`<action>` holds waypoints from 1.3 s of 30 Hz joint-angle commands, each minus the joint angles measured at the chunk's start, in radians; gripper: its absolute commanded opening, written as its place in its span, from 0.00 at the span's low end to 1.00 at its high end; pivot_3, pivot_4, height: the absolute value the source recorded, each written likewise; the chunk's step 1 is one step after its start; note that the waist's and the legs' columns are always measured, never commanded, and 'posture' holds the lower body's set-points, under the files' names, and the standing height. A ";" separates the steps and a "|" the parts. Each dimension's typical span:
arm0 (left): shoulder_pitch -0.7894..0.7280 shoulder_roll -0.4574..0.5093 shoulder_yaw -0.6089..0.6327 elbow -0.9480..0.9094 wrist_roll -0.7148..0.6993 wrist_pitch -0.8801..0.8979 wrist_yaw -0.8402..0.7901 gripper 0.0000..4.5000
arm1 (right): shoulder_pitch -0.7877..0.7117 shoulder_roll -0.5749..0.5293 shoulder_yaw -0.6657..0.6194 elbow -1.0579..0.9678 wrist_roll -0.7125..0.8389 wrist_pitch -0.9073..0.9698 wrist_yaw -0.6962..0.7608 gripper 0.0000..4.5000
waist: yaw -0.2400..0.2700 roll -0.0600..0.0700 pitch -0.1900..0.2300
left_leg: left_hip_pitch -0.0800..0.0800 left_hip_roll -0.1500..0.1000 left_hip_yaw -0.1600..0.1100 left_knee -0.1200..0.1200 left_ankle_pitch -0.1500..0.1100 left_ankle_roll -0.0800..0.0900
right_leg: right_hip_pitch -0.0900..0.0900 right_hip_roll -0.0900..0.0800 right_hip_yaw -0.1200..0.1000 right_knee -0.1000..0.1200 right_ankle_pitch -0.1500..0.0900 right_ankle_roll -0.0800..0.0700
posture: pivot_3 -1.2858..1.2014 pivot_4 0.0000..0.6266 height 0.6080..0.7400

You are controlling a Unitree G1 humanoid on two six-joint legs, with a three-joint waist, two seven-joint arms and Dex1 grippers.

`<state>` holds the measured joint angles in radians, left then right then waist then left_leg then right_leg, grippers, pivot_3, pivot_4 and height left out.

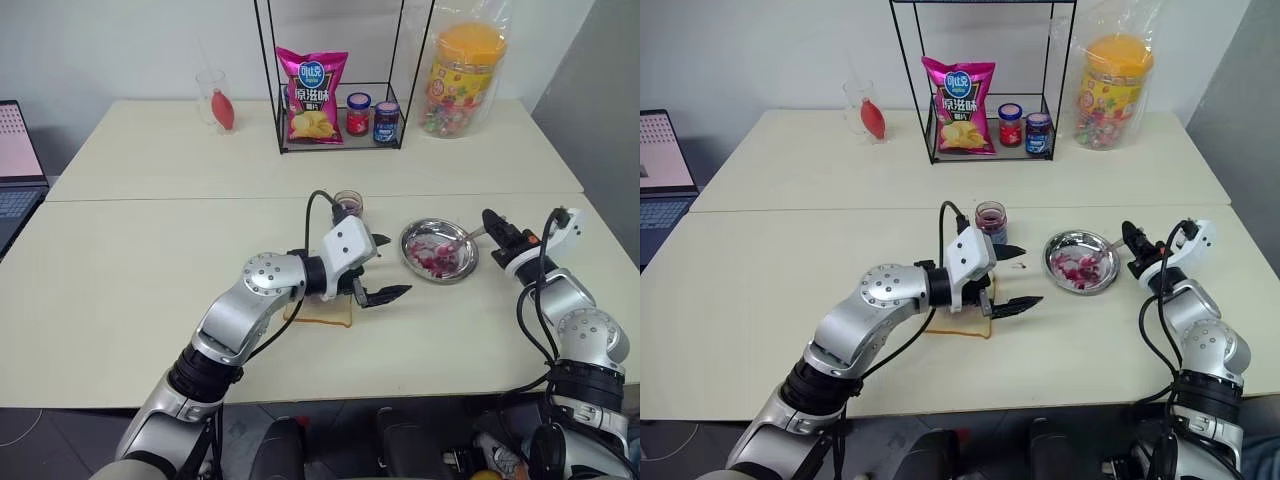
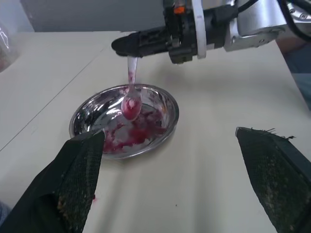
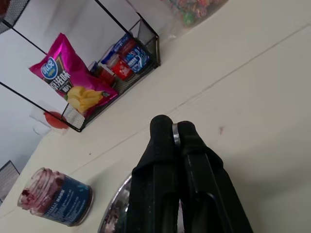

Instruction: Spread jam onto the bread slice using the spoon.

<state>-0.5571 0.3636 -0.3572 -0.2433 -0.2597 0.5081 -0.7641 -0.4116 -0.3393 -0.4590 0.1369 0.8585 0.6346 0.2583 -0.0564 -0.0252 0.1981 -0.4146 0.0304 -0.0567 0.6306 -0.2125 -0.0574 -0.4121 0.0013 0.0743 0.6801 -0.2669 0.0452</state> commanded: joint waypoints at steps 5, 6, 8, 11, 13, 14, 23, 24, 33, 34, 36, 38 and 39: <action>-0.026 -0.018 0.020 -0.005 0.019 -0.033 0.003 1.00 | -0.012 -0.028 0.025 0.003 -0.076 -0.064 0.053 0.42 | 0.000 0.000 0.000 | 0.000 0.000 0.000 0.000 0.000 0.000 | 0.000 0.000 0.000 0.000 0.000 0.000 | 0.52 0.24 1.00; -0.026 -0.018 0.022 -0.006 0.019 -0.033 0.003 1.00 | -0.011 -0.031 0.030 0.001 -0.087 -0.069 0.060 0.48 | 0.000 0.000 0.000 | 0.000 0.000 0.000 0.000 0.000 0.000 | 0.000 0.000 0.000 0.000 0.000 0.000 | 0.52 0.24 1.00; -0.025 -0.018 0.027 -0.008 0.019 -0.034 0.004 1.00 | -0.003 -0.041 0.059 -0.011 -0.129 -0.093 0.075 0.56 | 0.000 0.000 0.000 | 0.000 0.000 0.000 0.000 0.000 0.000 | 0.000 0.000 0.000 0.000 0.000 0.000 | 0.52 0.24 1.00; -0.026 -0.022 0.034 -0.012 0.018 -0.031 0.008 1.00 | 0.006 -0.053 0.091 -0.014 -0.200 -0.145 0.086 0.65 | 0.000 0.000 0.000 | 0.000 0.000 0.000 0.000 0.000 0.000 | 0.000 0.000 0.000 0.000 0.000 0.000 | 0.52 0.24 1.00; -0.026 -0.023 0.038 -0.014 0.015 -0.028 0.008 1.00 | 0.006 -0.054 0.103 -0.005 -0.241 -0.182 0.079 0.65 | 0.000 0.000 0.000 | 0.000 0.000 0.000 0.000 0.000 0.000 | 0.000 0.000 0.000 0.000 0.000 0.000 | 0.52 0.24 1.00; -0.025 -0.023 0.039 -0.016 0.013 -0.027 0.008 1.00 | 0.006 -0.054 0.107 0.001 -0.262 -0.199 0.073 0.65 | 0.000 0.000 0.000 | 0.000 0.000 0.000 0.000 0.000 0.000 | 0.000 0.000 0.000 0.000 0.000 0.000 | 0.52 0.24 1.00; -0.024 -0.023 0.053 -0.016 0.014 -0.031 0.013 1.00 | -0.002 -0.051 0.129 0.051 -0.426 -0.332 0.020 0.65 | 0.000 0.000 0.000 | 0.001 0.000 0.000 0.000 0.000 0.000 | 0.000 0.000 0.000 0.000 0.000 0.000 | 0.52 0.24 1.00; -0.023 -0.023 0.055 -0.017 0.016 -0.032 0.014 1.00 | -0.005 -0.049 0.123 0.058 -0.433 -0.344 0.016 0.65 | 0.000 0.000 0.000 | 0.001 0.000 0.000 0.000 0.000 0.000 | 0.001 0.000 0.000 0.000 0.000 0.000 | 0.52 0.24 1.00; 0.036 0.166 0.255 -0.110 0.000 0.068 0.033 1.00 | 0.095 -0.126 0.125 -0.232 -0.346 -0.295 0.165 0.65 | -0.003 0.001 0.000 | 0.002 0.000 -0.001 -0.001 0.000 0.000 | 0.001 0.000 0.000 0.001 0.000 0.000 | 0.52 0.24 1.00; 0.045 0.191 0.278 -0.117 -0.011 0.077 0.026 1.00 | 0.113 -0.141 0.127 -0.264 -0.327 -0.271 0.188 0.65 | -0.002 0.001 0.000 | 0.002 0.000 -0.001 -0.001 0.000 0.000 | 0.001 0.000 0.000 0.001 0.000 0.000 | 0.52 0.24 1.00; 0.091 0.283 0.378 -0.132 -0.066 0.102 -0.032 1.00 | 0.187 -0.217 0.133 -0.363 -0.278 -0.210 0.285 0.65 | 0.000 0.001 0.000 | 0.002 0.001 -0.001 -0.001 0.000 0.000 | 0.001 0.000 -0.001 0.000 0.000 0.000 | 0.52 0.24 1.00; 0.157 0.392 0.475 -0.130 -0.103 0.110 -0.105 1.00 | 0.274 -0.314 0.141 -0.455 -0.259 -0.175 0.396 0.65 | 0.000 0.001 0.000 | 0.002 0.000 -0.001 -0.001 0.000 0.000 | 0.002 -0.001 -0.001 0.000 -0.001 0.000 | 0.52 0.24 1.00; 0.179 0.426 0.498 -0.127 -0.114 0.109 -0.126 1.00 | 0.299 -0.345 0.143 -0.478 -0.254 -0.170 0.428 0.65 | 0.000 0.001 0.000 | 0.002 0.000 -0.001 -0.001 0.000 0.000 | 0.002 -0.001 -0.001 -0.001 -0.001 0.000 | 0.52 0.24 1.00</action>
<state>-0.3885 0.7512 0.0621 -0.3399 -0.3357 0.6163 -0.8400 -0.1286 -0.6437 -0.3051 -0.2618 0.5753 0.4455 0.6056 -0.0562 -0.0246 0.1984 -0.4125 0.0303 -0.0578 0.6292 -0.2127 -0.0574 -0.4101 0.0001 0.0728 0.6795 -0.2689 0.0452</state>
